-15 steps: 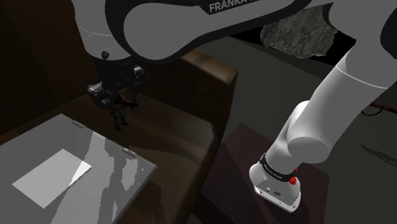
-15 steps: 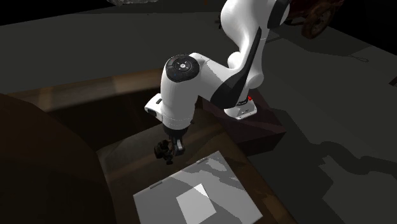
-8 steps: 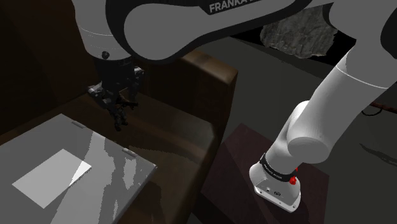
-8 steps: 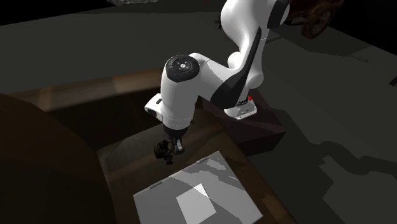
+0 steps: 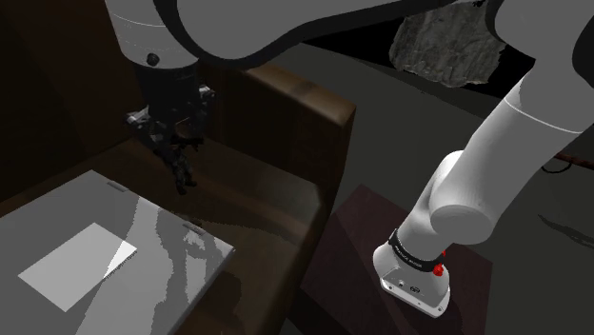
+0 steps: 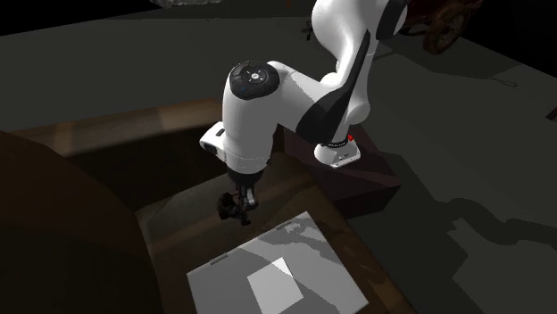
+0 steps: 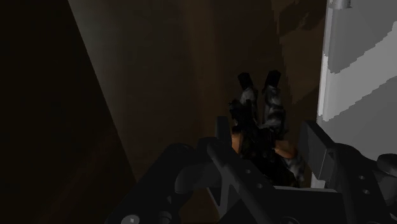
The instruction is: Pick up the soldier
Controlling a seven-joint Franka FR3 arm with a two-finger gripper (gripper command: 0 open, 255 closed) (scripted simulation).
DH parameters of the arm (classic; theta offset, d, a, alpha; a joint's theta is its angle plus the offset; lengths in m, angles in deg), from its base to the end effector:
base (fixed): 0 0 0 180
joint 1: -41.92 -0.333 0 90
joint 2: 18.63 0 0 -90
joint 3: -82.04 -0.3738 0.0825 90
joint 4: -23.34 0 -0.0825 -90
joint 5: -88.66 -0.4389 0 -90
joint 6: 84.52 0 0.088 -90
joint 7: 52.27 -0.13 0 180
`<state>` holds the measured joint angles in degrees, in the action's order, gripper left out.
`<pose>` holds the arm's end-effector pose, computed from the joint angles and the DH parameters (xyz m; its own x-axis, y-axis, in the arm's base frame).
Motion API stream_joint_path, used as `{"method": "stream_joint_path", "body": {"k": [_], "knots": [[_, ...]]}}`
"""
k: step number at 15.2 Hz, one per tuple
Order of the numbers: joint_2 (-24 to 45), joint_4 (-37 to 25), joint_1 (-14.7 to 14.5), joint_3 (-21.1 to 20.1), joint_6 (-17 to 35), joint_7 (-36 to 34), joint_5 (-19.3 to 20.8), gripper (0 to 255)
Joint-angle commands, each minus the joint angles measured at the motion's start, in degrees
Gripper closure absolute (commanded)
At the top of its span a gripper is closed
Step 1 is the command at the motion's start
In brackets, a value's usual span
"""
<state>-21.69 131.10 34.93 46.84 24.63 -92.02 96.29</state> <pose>0.4547 0.4038 0.5515 0.9847 0.0876 0.1503 0.0760 -0.9938 0.0812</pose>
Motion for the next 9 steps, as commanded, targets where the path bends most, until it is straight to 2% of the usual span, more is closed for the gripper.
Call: {"method": "stream_joint_path", "body": {"k": [1,9], "knots": [[0.1,-1.7,0.0,0.0,-1.6,0.2,0.0,255],[0.3,-8.0,0.0,-0.1,-7.7,0.9,-0.1,255]]}}
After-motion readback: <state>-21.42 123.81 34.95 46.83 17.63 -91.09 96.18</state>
